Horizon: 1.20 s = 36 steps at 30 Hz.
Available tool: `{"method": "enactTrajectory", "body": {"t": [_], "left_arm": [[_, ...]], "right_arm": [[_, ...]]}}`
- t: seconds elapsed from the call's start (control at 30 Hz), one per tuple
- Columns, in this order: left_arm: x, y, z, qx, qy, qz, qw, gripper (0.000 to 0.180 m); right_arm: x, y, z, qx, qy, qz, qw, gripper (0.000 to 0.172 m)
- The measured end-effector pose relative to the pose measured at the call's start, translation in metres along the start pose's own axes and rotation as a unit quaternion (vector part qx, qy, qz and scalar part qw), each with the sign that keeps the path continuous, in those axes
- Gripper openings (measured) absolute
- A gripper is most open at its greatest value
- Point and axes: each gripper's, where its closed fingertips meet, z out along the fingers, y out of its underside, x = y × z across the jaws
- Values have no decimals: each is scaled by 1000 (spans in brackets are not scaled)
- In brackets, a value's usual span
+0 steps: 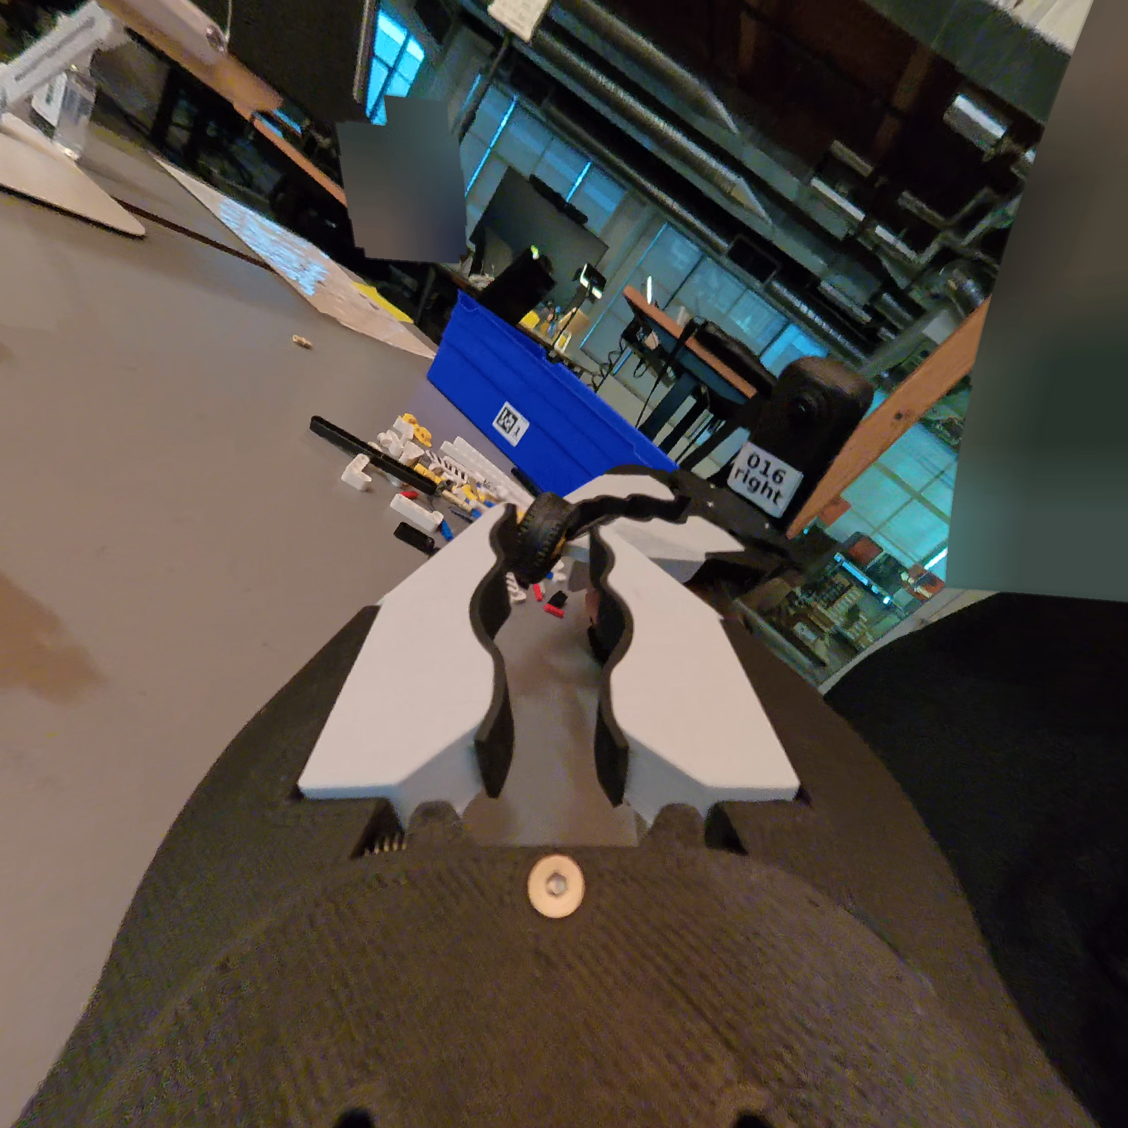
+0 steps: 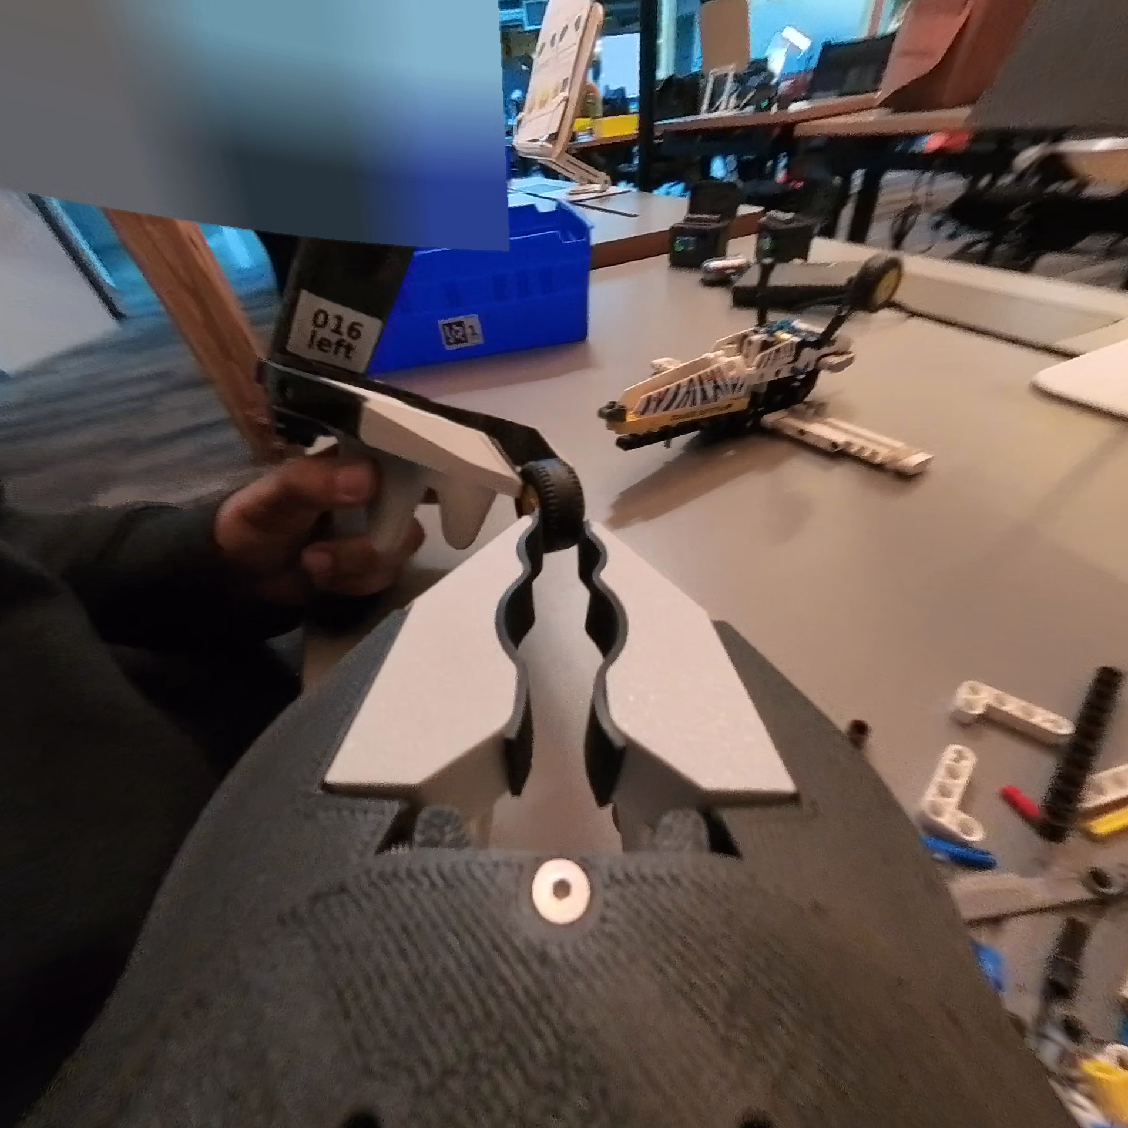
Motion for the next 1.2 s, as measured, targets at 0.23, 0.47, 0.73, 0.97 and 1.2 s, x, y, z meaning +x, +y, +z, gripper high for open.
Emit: {"method": "enactTrajectory", "body": {"t": [0.23,0.47,0.73,0.97,1.2], "left_arm": [[-5,9,-4,-87,-35,74,993,10],[-25,23,-4,-124,-89,46,987,10],[-38,28,-2,-138,-145,48,978,8],[-55,46,2,-208,-211,72,953,4],[-59,49,3,-227,-238,107,938,0]], "right_arm": [[-1,6,1,-7,-49,91,995,10],[8,24,8,-74,31,40,996,9],[14,40,14,-137,103,-38,984,8],[23,63,15,-226,178,-170,943,8],[22,66,13,-248,187,-218,925,8]]}}
